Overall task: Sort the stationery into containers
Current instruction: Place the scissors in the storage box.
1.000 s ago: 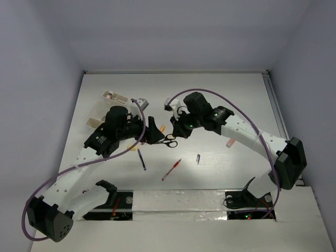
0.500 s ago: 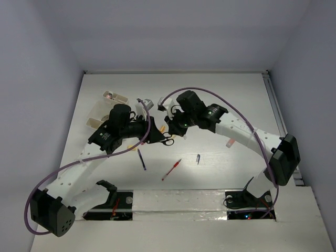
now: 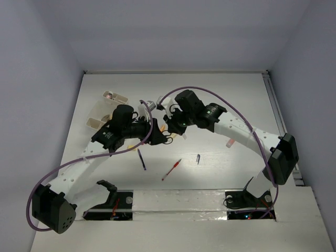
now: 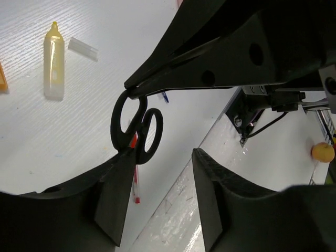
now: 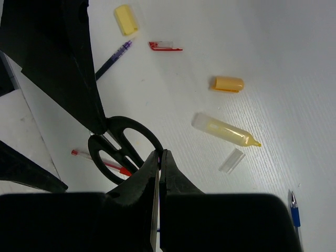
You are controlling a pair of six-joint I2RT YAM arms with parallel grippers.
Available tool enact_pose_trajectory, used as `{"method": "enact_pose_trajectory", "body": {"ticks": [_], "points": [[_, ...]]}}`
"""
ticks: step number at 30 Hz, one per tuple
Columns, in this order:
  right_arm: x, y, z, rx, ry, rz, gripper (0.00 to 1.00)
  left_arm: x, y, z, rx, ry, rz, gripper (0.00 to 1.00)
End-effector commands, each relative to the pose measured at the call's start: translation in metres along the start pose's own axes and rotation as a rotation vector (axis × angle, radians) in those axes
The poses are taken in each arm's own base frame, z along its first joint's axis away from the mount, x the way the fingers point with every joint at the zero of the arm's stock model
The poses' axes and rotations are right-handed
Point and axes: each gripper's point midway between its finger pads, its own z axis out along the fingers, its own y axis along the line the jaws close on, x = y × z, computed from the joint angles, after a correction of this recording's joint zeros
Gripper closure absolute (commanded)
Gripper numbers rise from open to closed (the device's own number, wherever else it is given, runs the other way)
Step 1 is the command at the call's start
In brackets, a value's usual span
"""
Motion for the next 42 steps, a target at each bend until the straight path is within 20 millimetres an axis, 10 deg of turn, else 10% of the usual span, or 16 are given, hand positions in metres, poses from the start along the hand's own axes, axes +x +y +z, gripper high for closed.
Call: {"method": "enact_pose_trajectory", "body": {"ticks": [1,12,20,29,33,42], "points": [[-0.028,0.004,-0.014,0.007,-0.086,-0.047,1.00,-0.019,-0.006,-0.008,-0.024,-0.070,0.055,0.53],[-0.012,0.006,-0.014,0.008,-0.070,-0.029,1.00,-0.047,-0.004,-0.025,-0.105,-0.200,0.083,0.49],[-0.030,0.011,-0.027,0.002,-0.140,-0.037,1.00,-0.015,0.002,-0.007,-0.029,-0.070,0.033,0.53],[-0.040,0.015,-0.021,-0.018,-0.164,-0.037,1.00,-0.011,-0.011,0.001,0.080,-0.053,0.005,0.71],[-0.041,0.014,-0.020,-0.017,-0.172,-0.034,1.00,-0.010,-0.009,0.003,0.081,-0.055,-0.004,0.98],[-0.042,0.002,-0.019,0.069,-0.222,0.039,0.94,-0.015,-0.002,-0.002,0.020,-0.109,0.014,1.00]]}}
